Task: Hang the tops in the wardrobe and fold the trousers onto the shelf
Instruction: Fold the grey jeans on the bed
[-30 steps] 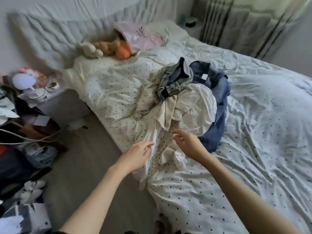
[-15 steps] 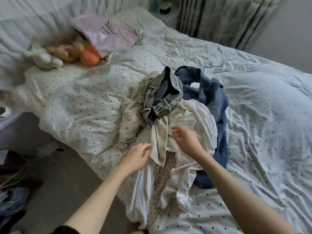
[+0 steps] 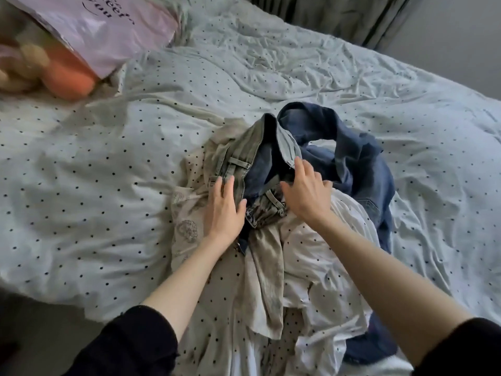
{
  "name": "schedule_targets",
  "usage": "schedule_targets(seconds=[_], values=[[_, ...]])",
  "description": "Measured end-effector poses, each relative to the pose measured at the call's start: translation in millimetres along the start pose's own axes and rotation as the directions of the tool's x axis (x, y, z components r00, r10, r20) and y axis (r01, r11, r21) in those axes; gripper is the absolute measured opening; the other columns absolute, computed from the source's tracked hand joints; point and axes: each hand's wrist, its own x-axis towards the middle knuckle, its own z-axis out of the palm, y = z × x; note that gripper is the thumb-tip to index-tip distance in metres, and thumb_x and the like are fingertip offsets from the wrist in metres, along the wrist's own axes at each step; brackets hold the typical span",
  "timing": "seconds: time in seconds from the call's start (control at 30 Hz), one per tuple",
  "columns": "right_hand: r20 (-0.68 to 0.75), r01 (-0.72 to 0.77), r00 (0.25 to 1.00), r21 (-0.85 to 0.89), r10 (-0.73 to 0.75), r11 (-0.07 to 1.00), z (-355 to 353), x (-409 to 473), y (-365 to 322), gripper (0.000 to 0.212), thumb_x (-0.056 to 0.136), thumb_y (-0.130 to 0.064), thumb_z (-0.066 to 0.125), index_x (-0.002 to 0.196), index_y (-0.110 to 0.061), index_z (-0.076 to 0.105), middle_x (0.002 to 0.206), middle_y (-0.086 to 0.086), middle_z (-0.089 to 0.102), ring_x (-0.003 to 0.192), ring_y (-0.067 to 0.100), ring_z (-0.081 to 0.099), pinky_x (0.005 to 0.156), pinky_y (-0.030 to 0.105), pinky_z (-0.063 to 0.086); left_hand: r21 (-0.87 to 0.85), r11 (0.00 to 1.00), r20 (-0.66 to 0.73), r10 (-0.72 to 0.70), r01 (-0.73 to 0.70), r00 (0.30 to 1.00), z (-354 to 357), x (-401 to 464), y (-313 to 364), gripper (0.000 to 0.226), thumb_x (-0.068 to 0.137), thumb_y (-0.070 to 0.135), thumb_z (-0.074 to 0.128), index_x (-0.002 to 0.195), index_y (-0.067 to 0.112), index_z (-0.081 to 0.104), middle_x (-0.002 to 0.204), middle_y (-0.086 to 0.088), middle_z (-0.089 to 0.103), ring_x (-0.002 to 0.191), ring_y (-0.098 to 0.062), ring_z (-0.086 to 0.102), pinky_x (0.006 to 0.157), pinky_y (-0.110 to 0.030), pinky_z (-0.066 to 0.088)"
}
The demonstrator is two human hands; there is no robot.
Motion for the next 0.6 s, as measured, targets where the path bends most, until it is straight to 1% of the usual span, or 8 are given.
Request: schedule_targets(seconds=[0.1, 0.13, 0.2, 0.27, 0.37, 0.47, 0.53, 0.6], values=[[0.063, -0.012, 0.998, 0.005, 0.012, 1.000, 4.2, 26.1, -5.6, 0.072, 0.095, -0.039, 0.048, 0.150, -0.014, 0.008, 0.144, 0.011, 0.041, 0.124, 0.036, 0.044, 0.098, 0.052, 0.032, 0.083, 0.997, 0.055, 0.000, -0.004, 0.999, 7.0, 23.6, -3.3, 0.072, 0.093, 0.041, 0.052, 0.150, 0.022, 0.011, 0.156, -0.011, 0.016, 0.140, -0.030, 0.022, 0.107, -0.047, 0.034], [0.068, -0.022, 0.997, 0.019, 0.020, 1.000, 6.2, 30.5, -7.2, 0.068, 0.094, -0.030, 0.050, 0.148, -0.013, 0.013, 0.137, 0.013, 0.048, 0.121, 0.036, 0.046, 0.096, 0.050, 0.033, 0.119, 0.993, 0.080, -0.020, 0.010, 0.997, 9.3, 28.7, -5.4, 0.074, 0.092, 0.037, 0.054, 0.150, 0.022, 0.011, 0.154, -0.013, 0.021, 0.138, -0.032, 0.027, 0.106, -0.047, 0.035], [0.020, -0.008, 1.000, 0.011, 0.007, 1.000, 7.6, 31.2, -7.5, 0.054, 0.087, -0.007, 0.049, 0.139, -0.012, 0.032, 0.124, 0.013, 0.056, 0.114, 0.035, 0.050, 0.092, 0.046, 0.033, 0.101, 0.993, 0.062, -0.074, 0.068, 0.995, 9.2, 34.0, -7.4, 0.066, 0.092, 0.016, 0.056, 0.147, 0.016, 0.021, 0.145, -0.018, 0.033, 0.129, -0.036, 0.038, 0.103, -0.047, 0.037], [-0.025, 0.011, 1.000, 0.029, -0.010, 1.000, 4.8, 20.0, -1.6, 0.043, 0.082, 0.001, 0.044, 0.123, -0.012, 0.050, 0.114, 0.010, 0.057, 0.106, 0.034, 0.053, 0.090, 0.043, 0.031, 0.083, 0.993, -0.018, -0.087, 0.088, 0.996, 2.2, 32.5, -6.7, 0.054, 0.091, 0.003, 0.050, 0.142, 0.011, 0.034, 0.136, -0.018, 0.045, 0.118, -0.036, 0.048, 0.096, -0.043, 0.042], [-0.132, 0.008, 0.991, 0.168, 0.014, 0.986, -6.0, -5.7, 18.1, 0.027, 0.088, -0.005, 0.044, 0.108, -0.012, 0.059, 0.104, 0.008, 0.057, 0.094, 0.033, 0.055, 0.088, 0.041, 0.031, 0.027, 0.999, -0.092, -0.021, 0.023, 0.996, -12.0, 13.3, -3.3, 0.044, 0.093, 0.007, 0.050, 0.136, 0.009, 0.044, 0.129, -0.015, 0.054, 0.113, -0.032, 0.053, 0.090, -0.037, 0.044], [-0.248, -0.032, 0.959, 0.391, 0.139, 0.920, -34.9, -38.3, 45.4, 0.020, 0.088, -0.010, 0.048, 0.102, -0.014, 0.061, 0.100, 0.008, 0.060, 0.093, 0.031, 0.055, 0.081, 0.038, 0.039, 0.033, 0.999, -0.182, 0.035, -0.030, 0.983, -28.7, -18.6, 14.1, 0.036, 0.095, 0.019, 0.052, 0.129, 0.010, 0.053, 0.121, -0.011, 0.061, 0.105, -0.031, 0.059, 0.076, -0.036, 0.046], [-0.305, -0.033, 0.932, 0.463, 0.195, 0.885, -57.3, -62.8, 66.2, 0.013, 0.087, -0.011, 0.049, 0.094, -0.012, 0.060, 0.095, 0.008, 0.062, 0.090, 0.030, 0.056, 0.071, 0.035, 0.038, 0.058, 0.996, -0.248, 0.079, -0.066, 0.966, -40.8, -38.7, 34.1, 0.030, 0.093, 0.016, 0.053, 0.122, 0.008, 0.056, 0.112, -0.013, 0.065, 0.097, -0.033, 0.061, 0.068, -0.031, 0.040], [-0.333, -0.041, 0.914, 0.493, 0.232, 0.869, -80.8, -89.2, 88.5, 0.019, 0.088, -0.010, 0.048, 0.100, -0.011, 0.063, 0.100, 0.011, 0.064, 0.093, 0.032, 0.057, 0.071, 0.036, 0.039, 0.065, 0.990, -0.310, 0.137, -0.123, 0.941, -52.4, -61.3, 60.7, 0.027, 0.091, 0.010, 0.055, 0.117, 0.006, 0.059, 0.108, -0.015, 0.066, 0.095, -0.035, 0.060, 0.069, -0.031, 0.039]])
